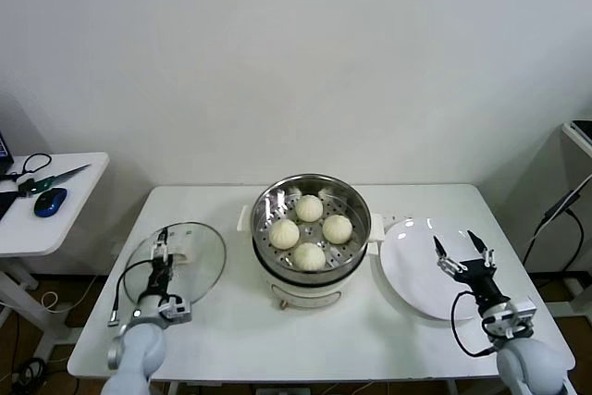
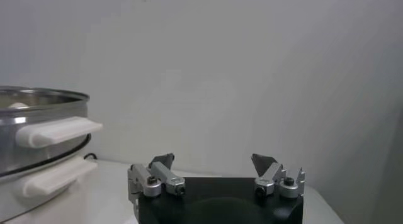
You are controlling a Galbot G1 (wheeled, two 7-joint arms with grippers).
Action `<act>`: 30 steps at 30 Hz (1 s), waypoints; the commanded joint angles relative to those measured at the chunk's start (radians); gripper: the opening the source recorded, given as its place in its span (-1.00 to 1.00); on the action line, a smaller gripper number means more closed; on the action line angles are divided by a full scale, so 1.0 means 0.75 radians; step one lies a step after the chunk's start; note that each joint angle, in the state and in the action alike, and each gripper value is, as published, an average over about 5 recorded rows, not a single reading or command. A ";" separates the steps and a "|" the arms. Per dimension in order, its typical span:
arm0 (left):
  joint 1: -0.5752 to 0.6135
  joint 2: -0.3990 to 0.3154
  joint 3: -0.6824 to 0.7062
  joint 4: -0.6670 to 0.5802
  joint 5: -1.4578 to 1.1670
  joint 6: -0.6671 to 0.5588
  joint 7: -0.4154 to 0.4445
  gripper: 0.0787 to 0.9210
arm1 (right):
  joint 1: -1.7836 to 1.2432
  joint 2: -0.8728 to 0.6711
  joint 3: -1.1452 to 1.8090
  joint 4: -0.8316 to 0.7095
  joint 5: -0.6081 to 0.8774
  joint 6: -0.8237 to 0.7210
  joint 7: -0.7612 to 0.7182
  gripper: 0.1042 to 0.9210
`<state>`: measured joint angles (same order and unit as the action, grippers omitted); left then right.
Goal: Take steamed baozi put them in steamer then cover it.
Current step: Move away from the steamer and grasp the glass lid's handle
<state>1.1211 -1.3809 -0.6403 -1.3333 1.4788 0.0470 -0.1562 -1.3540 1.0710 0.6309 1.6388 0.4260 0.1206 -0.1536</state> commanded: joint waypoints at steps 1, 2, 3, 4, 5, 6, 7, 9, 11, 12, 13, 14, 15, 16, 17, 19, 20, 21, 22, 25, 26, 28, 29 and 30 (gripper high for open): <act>-0.078 0.000 0.008 0.090 -0.049 0.001 -0.045 0.77 | -0.008 0.014 0.014 -0.013 -0.016 0.005 -0.011 0.76; -0.078 0.000 0.009 0.089 -0.057 -0.003 -0.045 0.77 | -0.007 0.017 0.015 -0.015 -0.019 0.007 -0.013 0.76; -0.077 0.000 0.011 0.087 -0.065 -0.009 -0.045 0.77 | -0.007 0.020 0.016 -0.017 -0.021 0.008 -0.014 0.76; -0.075 -0.001 0.014 0.085 -0.070 -0.015 -0.045 0.77 | -0.006 0.024 0.017 -0.019 -0.023 0.009 -0.015 0.76; -0.072 -0.001 0.016 0.083 -0.076 -0.022 -0.043 0.77 | -0.006 0.027 0.017 -0.021 -0.026 0.010 -0.016 0.76; -0.070 -0.002 0.019 0.080 -0.084 -0.027 -0.041 0.75 | -0.005 0.030 0.017 -0.024 -0.030 0.011 -0.017 0.76; -0.067 -0.002 0.021 0.077 -0.091 -0.032 -0.040 0.71 | -0.005 0.033 0.017 -0.026 -0.034 0.012 -0.018 0.76; -0.062 -0.003 0.024 0.071 -0.102 -0.038 -0.038 0.61 | -0.005 0.038 0.016 -0.030 -0.040 0.014 -0.022 0.76; -0.061 -0.001 0.025 0.069 -0.110 -0.041 -0.038 0.47 | -0.005 0.043 0.017 -0.035 -0.046 0.016 -0.025 0.76; -0.063 -0.001 0.025 0.072 -0.111 -0.043 -0.036 0.41 | -0.005 0.046 0.017 -0.038 -0.049 0.017 -0.026 0.76; -0.067 0.001 0.025 0.079 -0.111 -0.047 -0.035 0.32 | -0.005 0.049 0.018 -0.040 -0.052 0.019 -0.027 0.76; -0.071 0.002 0.025 0.087 -0.111 -0.052 -0.034 0.26 | -0.005 0.052 0.019 -0.043 -0.056 0.021 -0.028 0.76; -0.074 0.002 0.025 0.096 -0.112 -0.055 -0.032 0.20 | -0.006 0.055 0.021 -0.045 -0.058 0.022 -0.029 0.76; -0.077 0.002 0.025 0.103 -0.114 -0.059 -0.031 0.12 | -0.006 0.057 0.023 -0.047 -0.060 0.024 -0.031 0.76; -0.079 0.002 0.025 0.108 -0.117 -0.061 -0.029 0.06 | -0.007 0.060 0.025 -0.049 -0.062 0.025 -0.032 0.76; -0.077 0.001 0.026 0.111 -0.125 -0.061 -0.025 -0.09 | -0.007 0.065 0.028 -0.052 -0.064 0.027 -0.035 0.76; -0.076 0.001 0.026 0.110 -0.129 -0.063 -0.024 -0.15 | -0.006 0.067 0.029 -0.054 -0.065 0.029 -0.036 0.76; -0.074 0.001 0.025 0.108 -0.132 -0.064 -0.023 -0.21 | -0.005 0.069 0.030 -0.055 -0.066 0.030 -0.037 0.76; -0.071 0.002 0.025 0.103 -0.136 -0.067 -0.022 -0.29 | -0.004 0.071 0.031 -0.056 -0.067 0.031 -0.038 0.76; -0.059 0.006 0.021 0.077 -0.152 -0.073 -0.023 -0.50 | -0.002 0.076 0.032 -0.060 -0.069 0.035 -0.042 0.76; -0.051 0.010 0.020 0.060 -0.159 -0.074 -0.024 -0.56 | -0.002 0.077 0.032 -0.062 -0.070 0.036 -0.044 0.76; -0.028 0.020 0.019 0.013 -0.180 -0.071 -0.024 -0.70 | -0.001 0.079 0.034 -0.068 -0.072 0.040 -0.048 0.76; -0.012 0.027 0.018 -0.019 -0.189 -0.068 -0.024 -0.76 | -0.001 0.080 0.036 -0.070 -0.072 0.042 -0.050 0.76; 0.005 0.036 0.019 -0.062 -0.200 -0.064 -0.023 -0.79 | -0.001 0.080 0.037 -0.073 -0.072 0.045 -0.053 0.76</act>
<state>1.0862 -1.3704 -0.6266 -1.2812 1.3743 -0.0007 -0.1716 -1.3552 1.1276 0.6557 1.5913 0.3750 0.1496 -0.1883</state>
